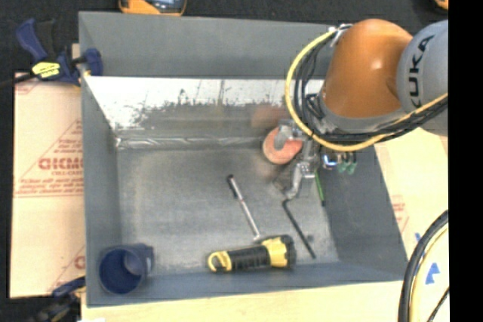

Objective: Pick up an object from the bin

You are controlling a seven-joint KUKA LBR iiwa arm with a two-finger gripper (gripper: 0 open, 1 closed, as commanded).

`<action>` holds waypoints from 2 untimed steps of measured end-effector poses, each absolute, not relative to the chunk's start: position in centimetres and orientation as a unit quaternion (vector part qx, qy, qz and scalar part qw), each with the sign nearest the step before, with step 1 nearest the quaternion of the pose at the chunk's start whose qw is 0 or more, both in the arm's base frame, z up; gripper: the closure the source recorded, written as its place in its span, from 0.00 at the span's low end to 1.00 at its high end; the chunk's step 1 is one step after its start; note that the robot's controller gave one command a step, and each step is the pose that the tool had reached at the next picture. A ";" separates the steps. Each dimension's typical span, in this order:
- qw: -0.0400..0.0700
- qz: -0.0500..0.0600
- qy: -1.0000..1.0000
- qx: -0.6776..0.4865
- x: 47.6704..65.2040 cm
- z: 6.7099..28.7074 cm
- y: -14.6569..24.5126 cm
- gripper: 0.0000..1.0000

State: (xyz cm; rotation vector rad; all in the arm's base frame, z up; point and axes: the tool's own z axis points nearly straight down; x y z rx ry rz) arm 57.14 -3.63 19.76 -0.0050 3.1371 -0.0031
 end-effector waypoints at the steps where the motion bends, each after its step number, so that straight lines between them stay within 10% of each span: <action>1: 0.005 0.000 0.998 0.063 58.4 16.8 -5.4 0.00; 2: 0.004 -0.001 1.000 -0.029 58.6 15.6 -5.5 0.00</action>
Offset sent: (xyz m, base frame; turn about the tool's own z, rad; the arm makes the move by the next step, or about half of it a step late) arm 0.0179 -0.0110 -0.0416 -0.6690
